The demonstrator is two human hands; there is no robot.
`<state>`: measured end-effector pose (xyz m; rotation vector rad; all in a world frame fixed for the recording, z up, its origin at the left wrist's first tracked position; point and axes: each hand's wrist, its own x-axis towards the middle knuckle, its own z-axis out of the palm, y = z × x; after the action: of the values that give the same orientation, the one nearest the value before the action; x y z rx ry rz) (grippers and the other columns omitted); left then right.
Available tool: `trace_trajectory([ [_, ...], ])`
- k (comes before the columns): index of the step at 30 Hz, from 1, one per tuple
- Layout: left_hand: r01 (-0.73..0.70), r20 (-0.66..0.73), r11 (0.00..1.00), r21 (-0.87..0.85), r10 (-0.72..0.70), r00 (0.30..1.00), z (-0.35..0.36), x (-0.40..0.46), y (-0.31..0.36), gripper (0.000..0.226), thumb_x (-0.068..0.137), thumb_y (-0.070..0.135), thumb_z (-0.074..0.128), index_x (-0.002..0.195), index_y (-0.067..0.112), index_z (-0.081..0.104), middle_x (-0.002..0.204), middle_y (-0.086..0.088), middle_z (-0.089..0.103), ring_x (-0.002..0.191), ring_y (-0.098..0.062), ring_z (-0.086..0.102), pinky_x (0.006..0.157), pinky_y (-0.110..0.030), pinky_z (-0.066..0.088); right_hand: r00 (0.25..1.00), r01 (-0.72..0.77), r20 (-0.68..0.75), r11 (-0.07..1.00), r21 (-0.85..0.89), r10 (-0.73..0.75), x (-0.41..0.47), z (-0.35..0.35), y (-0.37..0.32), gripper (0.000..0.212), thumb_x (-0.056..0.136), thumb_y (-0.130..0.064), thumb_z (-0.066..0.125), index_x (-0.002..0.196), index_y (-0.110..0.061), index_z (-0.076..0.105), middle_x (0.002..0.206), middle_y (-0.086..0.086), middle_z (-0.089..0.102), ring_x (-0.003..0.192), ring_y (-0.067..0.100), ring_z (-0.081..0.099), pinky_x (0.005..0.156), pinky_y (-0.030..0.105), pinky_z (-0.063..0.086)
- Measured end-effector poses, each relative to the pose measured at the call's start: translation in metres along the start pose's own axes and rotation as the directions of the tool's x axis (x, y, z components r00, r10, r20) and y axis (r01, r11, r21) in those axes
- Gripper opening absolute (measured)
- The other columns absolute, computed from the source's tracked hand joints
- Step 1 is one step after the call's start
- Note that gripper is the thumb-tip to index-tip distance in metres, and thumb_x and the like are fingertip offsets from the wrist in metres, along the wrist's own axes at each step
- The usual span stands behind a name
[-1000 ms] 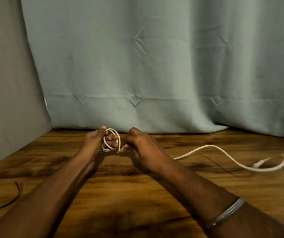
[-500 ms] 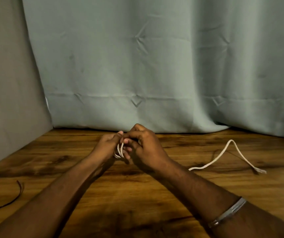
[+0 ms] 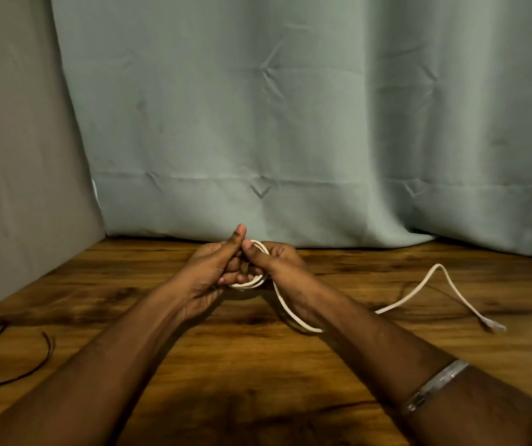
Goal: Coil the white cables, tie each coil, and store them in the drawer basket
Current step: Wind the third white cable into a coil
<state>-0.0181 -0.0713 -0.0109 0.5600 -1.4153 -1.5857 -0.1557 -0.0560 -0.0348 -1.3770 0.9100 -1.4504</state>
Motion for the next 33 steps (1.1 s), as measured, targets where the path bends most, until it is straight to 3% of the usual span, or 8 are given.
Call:
trace_trajectory([
  [6,-0.013,-0.03,1.0,-0.004,0.013,0.999,-0.007,0.014,-0.003,0.042,0.102,0.034,0.051,0.087,-0.004,0.06,0.061,-0.02,0.066,0.029,-0.004,0.034,0.054,-0.02,0.05,0.999,-0.028,-0.013,0.993,0.112,0.03,0.0,0.002,-0.009,0.032,0.101,-0.031,0.063,0.08,-0.006,0.063,0.055,0.0,0.05,0.063,0.022,0.056,0.08,0.041,0.05],
  [12,0.12,0.012,0.988,-0.099,-0.119,0.993,-0.011,0.019,-0.005,0.042,0.105,0.032,0.042,0.067,0.015,0.041,0.038,0.007,0.027,0.029,-0.008,0.025,0.061,-0.03,0.036,0.998,0.014,-0.062,0.998,0.055,-0.01,-0.006,0.009,-0.015,0.032,0.108,-0.015,0.047,0.082,-0.005,0.063,0.048,-0.007,0.06,0.044,0.005,0.058,0.064,0.028,0.046],
  [19,0.039,0.021,0.993,-0.115,-0.037,0.999,-0.018,0.013,0.0,0.038,0.105,0.031,0.044,0.073,0.012,0.049,0.043,0.007,0.028,0.037,-0.008,0.031,0.06,-0.024,0.045,0.997,0.051,-0.054,0.993,-0.105,-0.057,0.001,0.003,-0.003,0.032,0.103,-0.029,0.059,0.109,0.002,0.066,0.079,0.011,0.064,0.077,0.03,0.066,0.076,0.038,0.057],
  [21,-0.039,-0.12,0.991,-0.13,0.024,0.992,-0.027,0.021,0.005,0.035,0.107,0.027,0.041,0.075,0.013,0.047,0.04,0.008,0.028,0.03,-0.004,0.025,0.054,-0.022,0.042,0.992,0.122,0.03,0.89,-0.439,-0.122,-0.003,-0.001,0.001,0.026,0.106,-0.029,0.056,0.119,-0.008,0.064,0.091,0.006,0.069,0.079,0.021,0.066,0.071,0.033,0.057],
  [24,-0.163,-0.394,0.968,-0.191,0.077,0.916,-0.054,0.033,0.012,0.037,0.108,0.023,0.035,0.073,0.016,0.041,0.034,0.008,0.024,0.025,-0.004,0.021,0.048,-0.021,0.04,0.96,0.278,0.249,0.472,-0.837,-0.125,-0.009,-0.005,0.004,0.03,0.104,-0.041,0.052,0.123,-0.019,0.06,0.107,0.002,0.068,0.094,0.021,0.065,0.084,0.04,0.054],
  [26,-0.173,-0.526,0.969,-0.177,0.056,0.849,-0.077,0.036,0.011,0.036,0.108,0.021,0.036,0.072,0.017,0.04,0.034,0.009,0.025,0.026,-0.005,0.023,0.051,-0.024,0.043,0.931,0.364,0.341,0.279,-0.889,-0.128,-0.011,-0.003,-0.002,0.02,0.104,-0.032,0.052,0.119,-0.023,0.06,0.11,0.002,0.065,0.102,0.024,0.063,0.082,0.039,0.05],
  [29,-0.117,-0.618,0.984,-0.131,0.011,0.786,-0.095,0.036,0.006,0.033,0.105,0.024,0.04,0.072,0.019,0.043,0.035,0.007,0.03,0.03,-0.008,0.03,0.06,-0.035,0.041,0.906,0.403,0.369,0.161,-0.901,-0.207,-0.016,0.002,-0.015,0.015,0.101,-0.022,0.055,0.113,-0.024,0.064,0.11,0.001,0.068,0.102,0.029,0.065,0.077,0.04,0.05],
  [33,-0.099,-0.648,0.964,0.248,0.241,0.723,-0.082,0.037,0.003,0.042,0.105,0.029,0.048,0.066,0.014,0.053,0.035,0.008,0.046,0.034,-0.011,0.044,0.047,-0.027,0.041,0.893,0.384,0.357,0.05,-0.922,-0.274,-0.02,0.006,-0.027,0.019,0.099,-0.019,0.055,0.115,-0.025,0.064,0.11,0.003,0.069,0.104,0.029,0.063,0.071,0.035,0.042],
])
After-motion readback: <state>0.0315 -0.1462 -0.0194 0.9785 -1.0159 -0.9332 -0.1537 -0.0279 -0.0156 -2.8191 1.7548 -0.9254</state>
